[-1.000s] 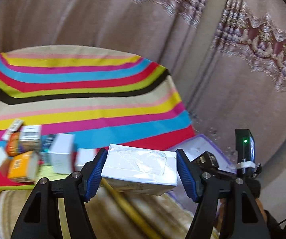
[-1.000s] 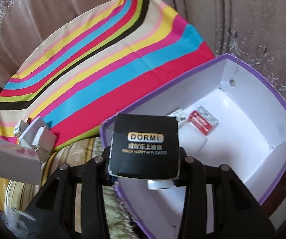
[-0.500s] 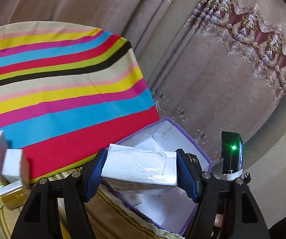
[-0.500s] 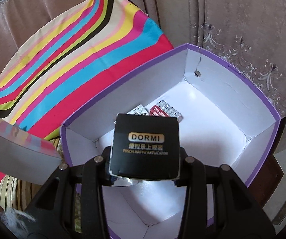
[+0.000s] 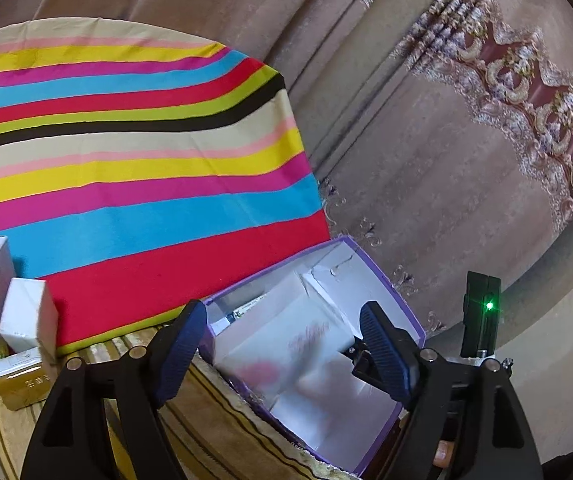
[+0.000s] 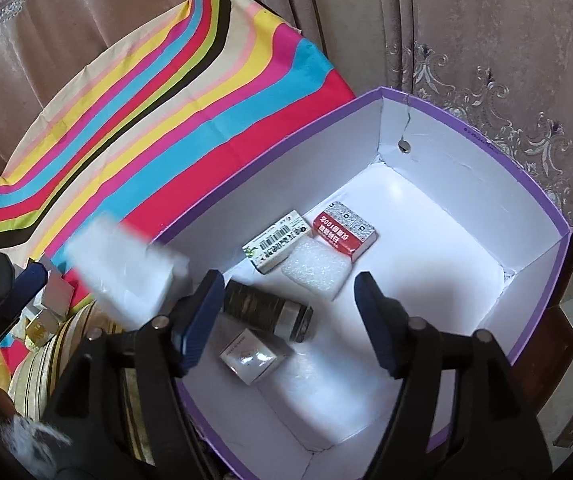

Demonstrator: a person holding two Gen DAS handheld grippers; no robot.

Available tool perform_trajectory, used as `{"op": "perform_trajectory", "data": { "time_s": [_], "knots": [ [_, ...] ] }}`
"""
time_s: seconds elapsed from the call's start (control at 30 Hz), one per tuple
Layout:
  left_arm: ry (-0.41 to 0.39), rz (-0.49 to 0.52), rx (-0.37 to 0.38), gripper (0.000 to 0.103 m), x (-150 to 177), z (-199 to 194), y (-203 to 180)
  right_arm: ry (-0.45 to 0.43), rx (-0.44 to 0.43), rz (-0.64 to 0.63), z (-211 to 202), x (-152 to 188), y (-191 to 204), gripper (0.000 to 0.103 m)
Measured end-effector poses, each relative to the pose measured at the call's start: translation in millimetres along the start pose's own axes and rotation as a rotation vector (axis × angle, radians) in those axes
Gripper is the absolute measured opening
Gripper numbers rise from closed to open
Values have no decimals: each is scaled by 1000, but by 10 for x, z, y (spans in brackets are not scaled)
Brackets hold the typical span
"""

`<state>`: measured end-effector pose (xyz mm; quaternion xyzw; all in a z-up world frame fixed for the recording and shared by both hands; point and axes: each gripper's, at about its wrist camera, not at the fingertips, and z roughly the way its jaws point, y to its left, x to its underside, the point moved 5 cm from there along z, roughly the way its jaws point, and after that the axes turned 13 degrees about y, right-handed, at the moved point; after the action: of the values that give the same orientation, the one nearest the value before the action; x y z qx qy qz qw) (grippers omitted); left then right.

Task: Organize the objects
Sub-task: 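Carry both boxes into the purple-rimmed storage box and open both tools, then withdraw both tools from the storage box toward the pile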

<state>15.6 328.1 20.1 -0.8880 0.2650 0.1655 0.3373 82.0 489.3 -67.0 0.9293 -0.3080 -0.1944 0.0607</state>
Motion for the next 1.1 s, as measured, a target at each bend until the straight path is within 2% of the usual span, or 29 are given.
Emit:
{"op": "perform_trajectory", "data": {
  "time_s": [0.13, 0.27, 0.43, 0.53, 0.63, 0.77, 0.93, 1.1],
  "knots": [
    [-30, -30, -2, 80, -8, -93, 74, -19, 23, -14, -51, -12, 63, 73],
    [-61, -56, 9, 80, -8, -220, 167, -67, 80, 56, -183, -66, -68, 76],
    [-136, -85, 10, 80, 19, -425, 306, -62, 101, 58, -261, -121, -34, 76],
    [-139, -83, -22, 80, 27, -538, 362, -54, 78, 19, -267, -122, 210, 76],
    [-141, -92, -104, 80, 52, -672, 456, -46, 40, -43, -249, -118, 567, 76],
    [-169, -130, -165, 80, 136, -887, 653, -41, 5, -144, -180, -33, 1045, 76],
    [-223, -188, -186, 79, 280, -1185, 885, 6, -19, -223, -54, 143, 1429, 76],
    [-245, -297, -184, 71, 455, -1390, 1260, 30, -6, -308, 29, 275, 1726, 76]
  ]
}}
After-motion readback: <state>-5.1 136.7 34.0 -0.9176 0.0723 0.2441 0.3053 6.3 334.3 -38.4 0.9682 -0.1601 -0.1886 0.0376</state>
